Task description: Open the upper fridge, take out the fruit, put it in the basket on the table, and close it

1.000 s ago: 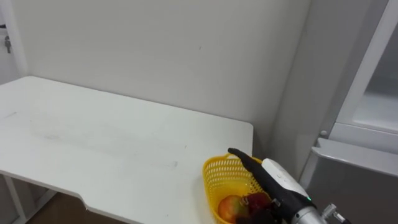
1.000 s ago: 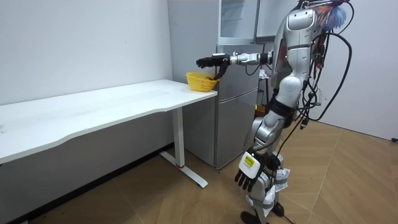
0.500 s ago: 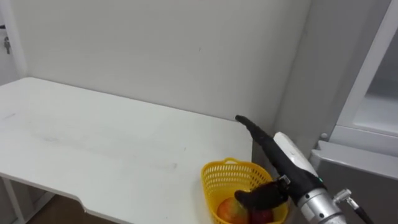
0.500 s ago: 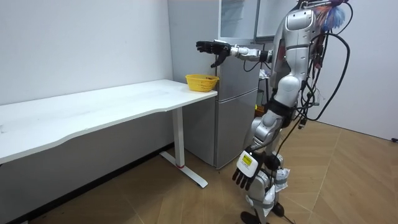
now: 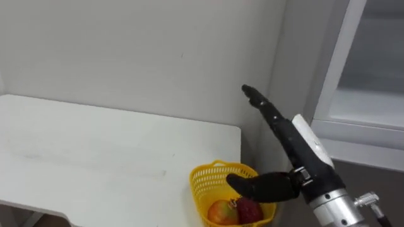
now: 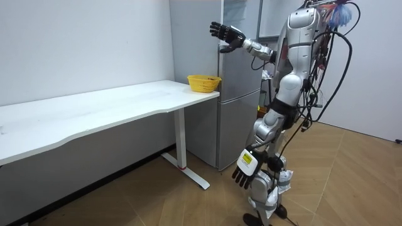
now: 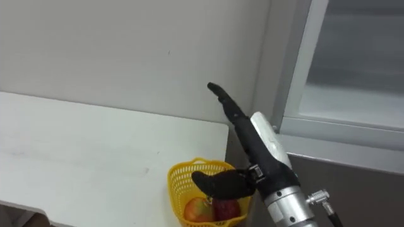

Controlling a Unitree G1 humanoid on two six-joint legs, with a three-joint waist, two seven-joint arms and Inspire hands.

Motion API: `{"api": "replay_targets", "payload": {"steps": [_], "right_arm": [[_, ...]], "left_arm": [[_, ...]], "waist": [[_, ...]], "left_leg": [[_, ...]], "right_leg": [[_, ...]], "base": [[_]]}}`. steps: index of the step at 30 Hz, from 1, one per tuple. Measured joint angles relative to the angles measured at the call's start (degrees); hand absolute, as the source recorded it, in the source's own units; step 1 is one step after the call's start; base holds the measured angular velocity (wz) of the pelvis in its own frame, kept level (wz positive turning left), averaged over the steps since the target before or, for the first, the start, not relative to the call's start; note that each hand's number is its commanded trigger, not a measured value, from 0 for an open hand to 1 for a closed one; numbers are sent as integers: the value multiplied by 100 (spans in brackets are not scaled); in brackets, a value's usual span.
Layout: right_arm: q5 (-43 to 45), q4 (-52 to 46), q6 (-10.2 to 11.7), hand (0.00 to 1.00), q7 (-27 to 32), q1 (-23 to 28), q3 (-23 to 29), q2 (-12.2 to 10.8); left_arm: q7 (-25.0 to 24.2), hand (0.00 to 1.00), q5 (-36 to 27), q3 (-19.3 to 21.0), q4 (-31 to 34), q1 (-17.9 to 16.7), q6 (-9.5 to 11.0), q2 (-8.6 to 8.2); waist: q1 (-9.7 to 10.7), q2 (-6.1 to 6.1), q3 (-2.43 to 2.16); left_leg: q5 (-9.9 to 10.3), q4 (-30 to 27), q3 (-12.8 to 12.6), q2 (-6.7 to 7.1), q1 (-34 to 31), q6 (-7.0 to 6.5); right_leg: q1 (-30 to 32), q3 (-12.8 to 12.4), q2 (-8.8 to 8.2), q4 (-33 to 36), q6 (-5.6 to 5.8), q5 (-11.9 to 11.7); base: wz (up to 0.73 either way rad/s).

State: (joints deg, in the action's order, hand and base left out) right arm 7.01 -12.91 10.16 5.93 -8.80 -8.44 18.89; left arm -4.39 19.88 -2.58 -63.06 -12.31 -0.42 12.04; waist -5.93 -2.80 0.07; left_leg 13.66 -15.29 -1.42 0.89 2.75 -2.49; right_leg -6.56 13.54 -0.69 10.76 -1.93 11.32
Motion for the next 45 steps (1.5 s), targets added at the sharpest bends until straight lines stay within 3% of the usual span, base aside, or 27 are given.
{"api": "replay_targets", "payload": {"steps": [3,5,9,15,21,26,35,39,45], "right_arm": [[-115,-189,129,0,154,182,75,-264],[-128,-218,139,0,180,304,81,-349],[23,-480,139,0,340,811,89,-427],[284,-493,188,0,747,1405,167,-738],[-68,-632,449,0,917,1809,371,-805],[-240,-567,534,0,1310,2218,550,-816],[-1849,451,461,0,2267,2775,646,-815],[-2714,946,326,0,2741,2834,722,-816],[-4038,1543,347,0,3249,2773,1023,-813]], "left_arm": [[42,0,-23,-6,-5,-77,2,-86],[43,0,-43,-6,-4,-115,6,-131],[148,0,-121,-5,-27,-115,19,-200],[299,0,-176,-43,-130,-112,46,-245],[456,0,-225,-52,-122,-205,75,-247],[624,0,-230,-76,-115,-211,81,-255],[783,0,-461,-314,-109,-214,77,-250],[890,0,-469,-327,-107,-241,60,-252],[913,0,-702,-335,-60,-306,55,-226]], "waist": [[33,108,-5],[116,182,-26],[275,267,-27],[443,282,-36],[700,270,-50],[768,320,-68],[1024,411,-48],[1044,342,-38],[1093,236,-33]], "left_leg": [[0,6,-107,-32,7,0],[2,53,-147,-35,9,-4],[-4,94,-224,-27,-20,-13],[-3,170,-431,-63,6,-12],[0,198,-553,-91,-1,-7],[14,271,-665,-115,43,2],[13,348,-777,-109,90,1],[13,353,-773,-102,107,1],[12,350,-746,-92,131,1]], "right_leg": [[24,-178,38,12,-2,-35],[79,-228,36,41,2,-39],[178,-279,20,97,7,-36],[280,-488,69,100,7,-41],[328,-579,93,103,-2,-47],[355,-711,127,112,-6,-53],[448,-744,108,193,-1,-38],[476,-756,101,187,1,-9],[440,-762,102,143,8,-5]], "base": [[-24],[-16],[-11],[-15],[-9],[-12],[-8],[0],[2]]}}
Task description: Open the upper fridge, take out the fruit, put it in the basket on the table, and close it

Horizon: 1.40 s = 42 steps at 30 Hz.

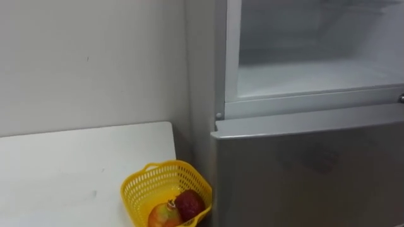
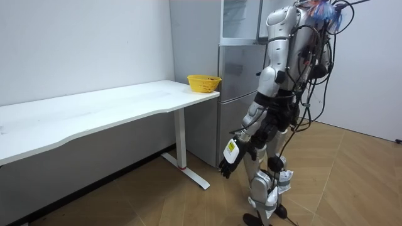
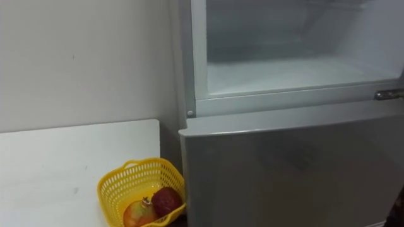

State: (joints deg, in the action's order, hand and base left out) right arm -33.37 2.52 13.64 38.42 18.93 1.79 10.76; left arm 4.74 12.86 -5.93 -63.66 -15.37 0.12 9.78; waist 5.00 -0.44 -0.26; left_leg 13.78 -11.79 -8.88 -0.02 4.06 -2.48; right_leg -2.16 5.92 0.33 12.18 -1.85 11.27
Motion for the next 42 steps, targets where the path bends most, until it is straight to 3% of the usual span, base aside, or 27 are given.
{"api": "replay_targets", "payload": {"steps": [5,10,15,21,29,37,42], "right_arm": [[-1560,135,15,0,513,-33,727,4],[-2772,122,67,0,914,-358,1722,53],[-4066,30,160,0,1026,-842,2658,695],[-5064,-117,322,0,874,-1007,3407,919],[-5192,-38,342,0,325,-1457,3587,918],[-5138,-652,304,0,-552,-1567,3591,919],[-5131,-1040,308,0,-1003,-1571,3558,917]], "left_arm": [[-3,0,17,46,240,-127,16,48],[-96,0,23,411,486,-171,15,49],[-201,0,26,894,733,-175,83,173],[-179,0,30,1075,904,-241,78,220],[-210,0,42,1211,898,-230,79,173],[-430,0,299,1303,846,-278,111,116],[-428,0,303,1313,776,-319,122,106]], "waist": [[75,-45,-3],[232,-120,5],[263,-284,11],[297,-348,-11],[377,-209,-16],[398,-225,-12],[341,-295,-6]], "left_leg": [[-1,19,-8,3,-34,-2],[-2,14,-8,42,-43,1],[-3,23,-62,43,-51,1],[-3,58,-52,42,-70,1],[-4,97,-127,29,-51,2],[-6,86,-174,-15,-60,6],[-6,36,-159,-12,-74,6]], "right_leg": [[0,-34,54,-38,11,-4],[20,-35,52,-42,6,22],[114,-110,62,7,10,48],[119,-121,71,-47,17,35],[137,-123,75,-11,9,21],[203,-120,54,47,-10,38],[190,-110,13,59,-7,48]], "base": [[1],[0],[-6],[0],[-4],[-1],[0]]}}
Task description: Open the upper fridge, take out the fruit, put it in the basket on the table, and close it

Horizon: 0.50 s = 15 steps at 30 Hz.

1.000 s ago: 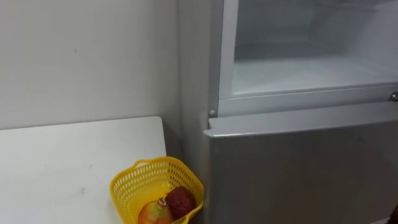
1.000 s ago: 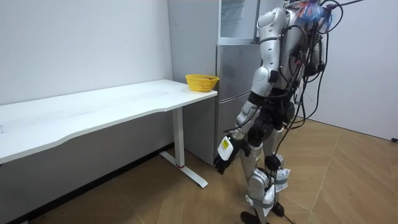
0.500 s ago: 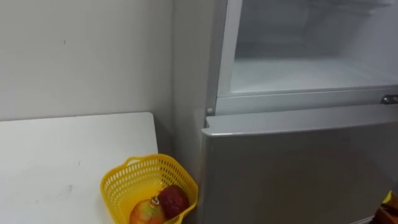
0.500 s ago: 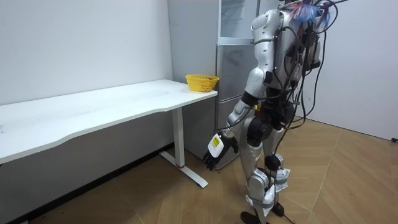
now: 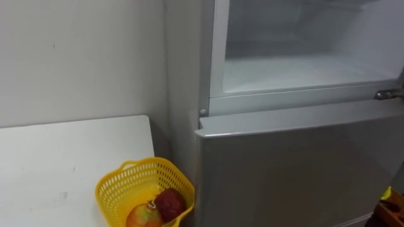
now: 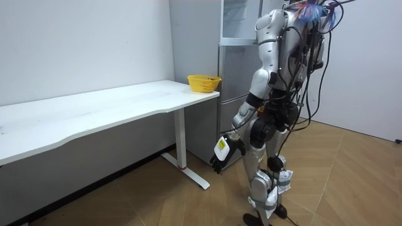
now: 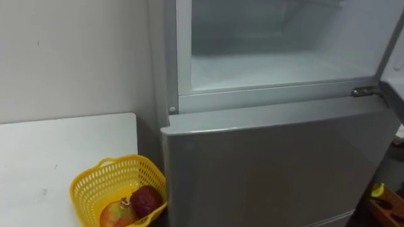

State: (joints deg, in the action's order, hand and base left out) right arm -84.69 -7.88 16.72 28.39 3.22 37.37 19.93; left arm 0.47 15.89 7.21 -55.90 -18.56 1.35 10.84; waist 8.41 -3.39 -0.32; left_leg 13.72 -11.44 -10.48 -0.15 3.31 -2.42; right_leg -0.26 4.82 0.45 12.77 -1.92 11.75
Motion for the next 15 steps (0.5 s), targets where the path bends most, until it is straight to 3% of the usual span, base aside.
{"api": "replay_targets", "payload": {"steps": [5,15], "right_arm": [[325,-6,-34,0,-301,-8,-21,0],[650,-353,-194,0,-741,-17,-247,0]], "left_arm": [[-2,0,4,186,-47,4,10,-39],[23,0,390,381,-51,-36,16,-112]], "waist": [[-107,0,-2],[-107,10,-2]], "left_leg": [[0,-5,30,2,5,0],[0,-28,18,-2,18,0]], "right_leg": [[2,-5,-4,24,1,-1],[-6,-7,3,96,-2,0]], "base": [[1],[-1]]}}
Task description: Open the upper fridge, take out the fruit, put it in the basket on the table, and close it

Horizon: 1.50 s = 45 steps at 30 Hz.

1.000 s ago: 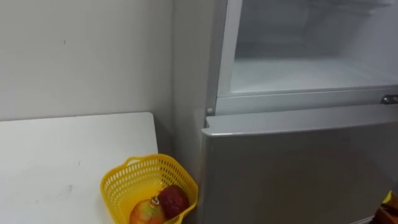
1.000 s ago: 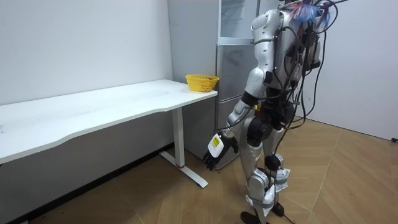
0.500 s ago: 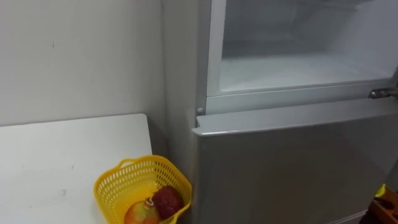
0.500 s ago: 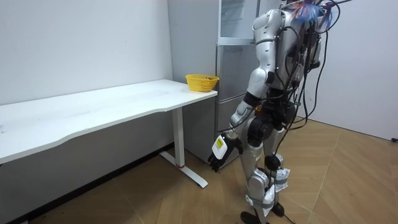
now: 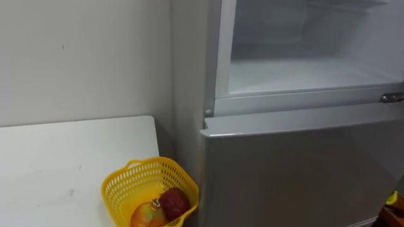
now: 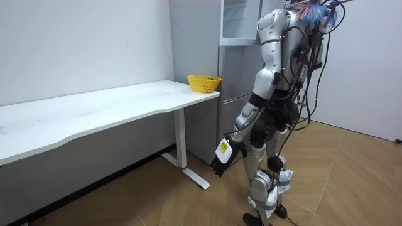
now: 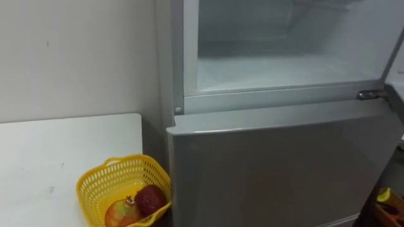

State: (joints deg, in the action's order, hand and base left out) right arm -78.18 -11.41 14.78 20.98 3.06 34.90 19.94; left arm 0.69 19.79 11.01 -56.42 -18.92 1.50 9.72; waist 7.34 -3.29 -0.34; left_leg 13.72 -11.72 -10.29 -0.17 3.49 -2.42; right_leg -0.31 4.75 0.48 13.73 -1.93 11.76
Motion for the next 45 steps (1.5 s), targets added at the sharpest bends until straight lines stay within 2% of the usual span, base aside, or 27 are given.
{"api": "replay_targets", "payload": {"steps": [4,8,11,19,21,24,27,30,33,37,45], "right_arm": [[4,-382,0,0,-268,-2,-4,1],[30,-650,5,0,-581,-6,-14,2],[261,-656,3,0,-814,-17,-267,2],[1228,-475,-144,0,-1342,-342,-754,2],[1729,-330,-180,0,-1415,-483,-883,1],[2552,-233,-247,0,-1420,-584,-1073,2],[3453,-36,-262,0,-1406,-652,-1339,3],[3770,28,-395,0,-1368,-652,-1427,9],[3838,107,-455,0,-1345,-652,-1476,9],[3856,126,-486,0,-1288,-639,-1475,-13],[3876,148,-487,0,-1231,-640,-1480,-12]], "left_arm": [[37,0,62,3,-110,10,5,-2],[38,0,65,2,-164,22,5,-2],[38,0,64,-26,-259,23,7,-2],[-18,0,64,-169,-358,77,-15,-3],[-14,0,43,-273,-360,64,-100,-3],[-22,0,19,-394,-335,126,-204,-7],[-9,0,5,-456,-328,156,-224,-5],[-11,0,1,-461,-363,147,-226,14],[-18,0,2,-443,-424,107,-232,33],[-52,0,3,-442,-433,-79,-251,16],[-134,0,2,-433,-445,-95,-274,16]], "waist": [[-37,-5,2],[-158,-57,7],[-205,-51,29],[-312,13,37],[-287,25,32],[-327,-12,35],[-396,-81,30],[-518,-161,34],[-617,-217,37],[-595,-235,46],[-623,-188,20]], "left_leg": [[0,-6,1,-1,25,0],[0,-20,16,-1,36,0],[5,-38,42,-2,89,-2],[5,-2,118,1,114,-3],[3,-13,148,5,113,-3],[-3,-15,166,6,119,2],[-5,-14,175,4,140,7],[-6,-5,208,4,196,8],[-5,0,299,12,203,9],[-3,4,360,16,198,11],[-16,-22,450,26,181,24]], "right_leg": [[-53,-1,-3,0,0,0],[-111,1,-8,-23,0,0],[-175,8,-6,-77,5,-13],[-261,49,0,-110,9,-32],[-287,180,-26,-104,4,-35],[-264,197,-28,-111,1,-33],[-276,198,-19,-127,-1,-32],[-330,251,-23,-198,-10,-40],[-400,370,-37,-215,-10,-40],[-466,442,-44,-233,-11,-40],[-488,527,-60,-220,-17,-44]], "base": [[0],[0],[4],[3],[7],[4],[-1],[1],[18],[8],[5]]}}
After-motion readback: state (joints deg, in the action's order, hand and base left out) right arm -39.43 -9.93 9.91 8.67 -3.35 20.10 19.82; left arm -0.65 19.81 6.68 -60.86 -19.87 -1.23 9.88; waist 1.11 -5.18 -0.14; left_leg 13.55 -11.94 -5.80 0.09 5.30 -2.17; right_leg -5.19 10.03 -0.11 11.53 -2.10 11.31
